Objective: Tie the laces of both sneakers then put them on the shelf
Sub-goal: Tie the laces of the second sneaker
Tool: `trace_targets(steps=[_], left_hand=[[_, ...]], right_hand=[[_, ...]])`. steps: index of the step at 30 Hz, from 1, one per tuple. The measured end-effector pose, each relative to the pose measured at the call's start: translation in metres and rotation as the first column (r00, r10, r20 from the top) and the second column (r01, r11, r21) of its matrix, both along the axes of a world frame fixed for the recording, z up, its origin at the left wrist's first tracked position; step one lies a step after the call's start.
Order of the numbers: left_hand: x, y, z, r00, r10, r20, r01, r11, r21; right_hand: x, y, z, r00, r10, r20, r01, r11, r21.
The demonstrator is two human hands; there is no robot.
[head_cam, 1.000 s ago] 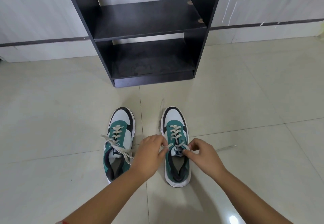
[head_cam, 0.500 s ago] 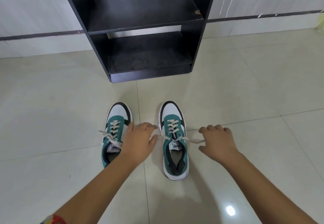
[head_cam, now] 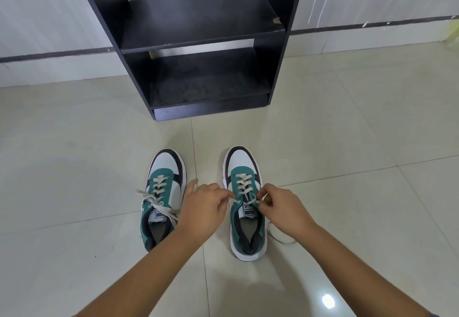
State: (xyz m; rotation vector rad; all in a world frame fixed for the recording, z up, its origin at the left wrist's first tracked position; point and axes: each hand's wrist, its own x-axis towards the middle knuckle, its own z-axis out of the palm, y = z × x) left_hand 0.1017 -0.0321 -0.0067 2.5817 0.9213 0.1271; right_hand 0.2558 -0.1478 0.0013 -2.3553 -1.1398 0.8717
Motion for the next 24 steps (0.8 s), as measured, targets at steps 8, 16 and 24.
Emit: trace_targets(steps=[8, 16, 24], left_hand=[[0.003, -0.003, 0.006, 1.000, 0.013, 0.011, -0.013, 1.000, 0.007], [-0.011, 0.003, -0.013, 0.995, 0.076, -0.060, -0.066, 0.985, 0.159], [-0.017, 0.010, -0.021, 0.988, 0.111, -0.112, -0.094, 0.985, 0.147]], right_hand=[[0.002, 0.003, 0.007, 0.986, -0.008, 0.164, 0.000, 0.999, 0.046], [0.013, -0.013, -0.001, 0.966, -0.187, 0.177, 0.189, 0.982, 0.005], [0.015, -0.013, -0.010, 0.955, -0.178, 0.237, 0.195, 0.979, -0.052]])
